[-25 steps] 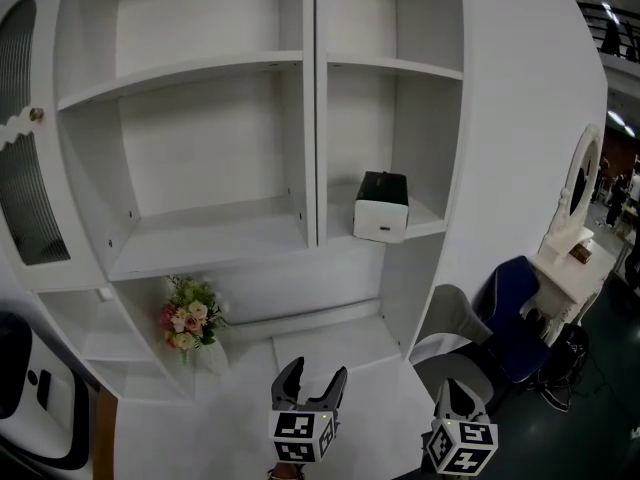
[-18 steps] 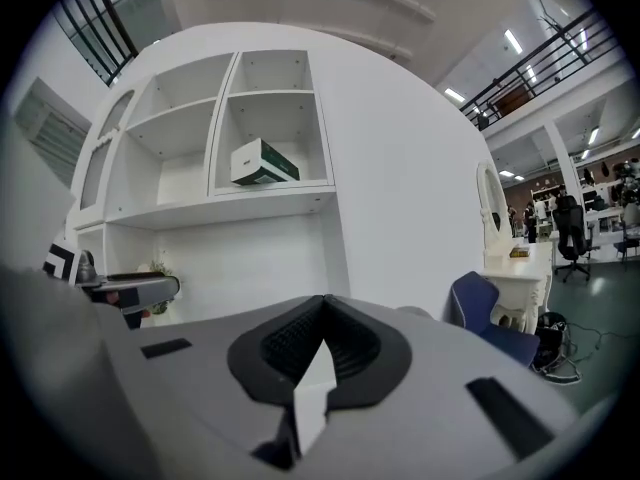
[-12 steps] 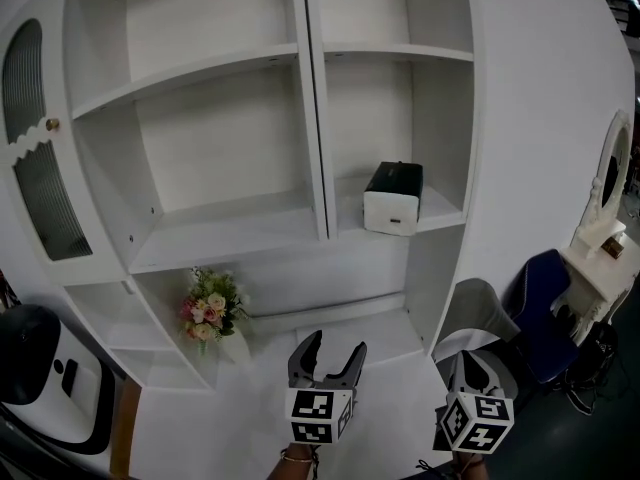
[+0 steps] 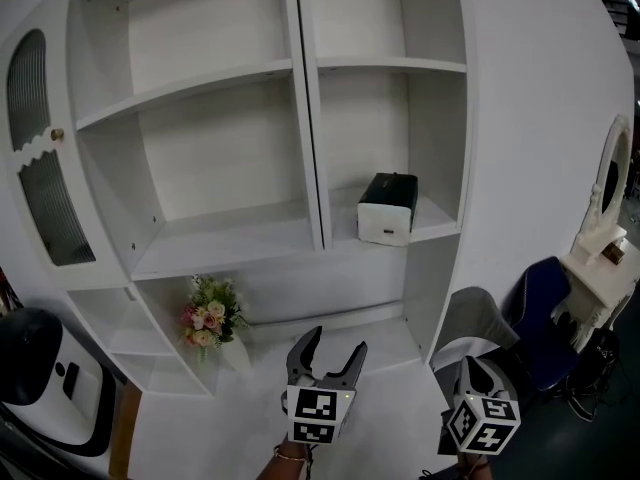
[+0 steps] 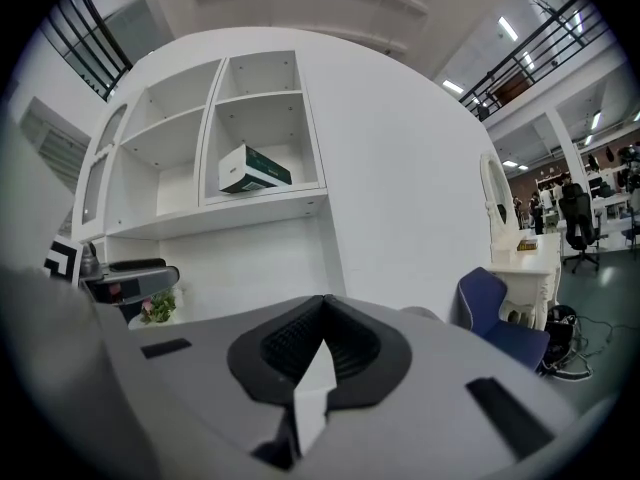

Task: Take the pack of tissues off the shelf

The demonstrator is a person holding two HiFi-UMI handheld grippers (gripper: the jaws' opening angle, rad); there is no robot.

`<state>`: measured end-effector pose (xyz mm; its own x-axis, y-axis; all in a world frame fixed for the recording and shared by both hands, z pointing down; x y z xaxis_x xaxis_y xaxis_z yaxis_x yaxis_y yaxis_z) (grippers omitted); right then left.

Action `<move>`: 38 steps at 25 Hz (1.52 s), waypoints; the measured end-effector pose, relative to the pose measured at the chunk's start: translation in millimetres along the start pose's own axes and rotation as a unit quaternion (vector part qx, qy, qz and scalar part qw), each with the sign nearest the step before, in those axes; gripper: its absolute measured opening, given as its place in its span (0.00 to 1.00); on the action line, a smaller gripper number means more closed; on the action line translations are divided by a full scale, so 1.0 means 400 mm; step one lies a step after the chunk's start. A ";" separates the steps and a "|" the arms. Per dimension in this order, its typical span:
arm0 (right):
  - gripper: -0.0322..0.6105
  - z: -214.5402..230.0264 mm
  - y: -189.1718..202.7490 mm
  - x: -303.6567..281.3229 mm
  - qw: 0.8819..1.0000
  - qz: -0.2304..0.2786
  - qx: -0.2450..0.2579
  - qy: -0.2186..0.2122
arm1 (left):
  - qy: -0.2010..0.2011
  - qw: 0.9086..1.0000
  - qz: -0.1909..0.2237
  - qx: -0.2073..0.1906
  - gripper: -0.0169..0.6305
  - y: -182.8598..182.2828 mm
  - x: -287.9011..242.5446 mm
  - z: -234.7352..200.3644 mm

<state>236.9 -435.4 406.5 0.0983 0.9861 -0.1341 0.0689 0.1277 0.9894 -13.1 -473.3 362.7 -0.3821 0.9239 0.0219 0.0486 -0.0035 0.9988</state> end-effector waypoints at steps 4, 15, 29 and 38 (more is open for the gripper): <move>0.06 0.011 -0.018 -0.005 1.000 0.007 0.001 -0.002 | 0.003 0.998 0.019 -0.064 0.52 -0.071 -0.009 0.019; 0.06 0.015 -0.013 -0.015 0.999 0.011 -0.036 -0.020 | -0.018 0.975 0.044 -0.217 0.52 -0.198 -0.022 0.040; 0.06 0.011 -0.007 -0.028 0.998 0.015 -0.049 -0.024 | -0.047 0.903 0.054 -0.423 0.52 -0.321 -0.087 0.087; 0.06 0.020 0.002 -0.033 0.998 0.012 -0.057 -0.021 | -0.030 0.872 0.033 -0.488 0.53 -0.359 -0.142 0.126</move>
<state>243.5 -449.2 408.8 0.1400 0.9839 -0.1108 -0.0469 0.1184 0.9919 48.3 -505.9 215.9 -0.3576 0.9277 0.1068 -0.7511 -0.3537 0.5574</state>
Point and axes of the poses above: the fingertips, and each gripper's own axes: x backward along the fingers, z to its right, y out of its underside, the point moved 4 cm from there along x, backward along the fingers, and after that the axes turned 14 degrees about x, right-handed, at the moved point
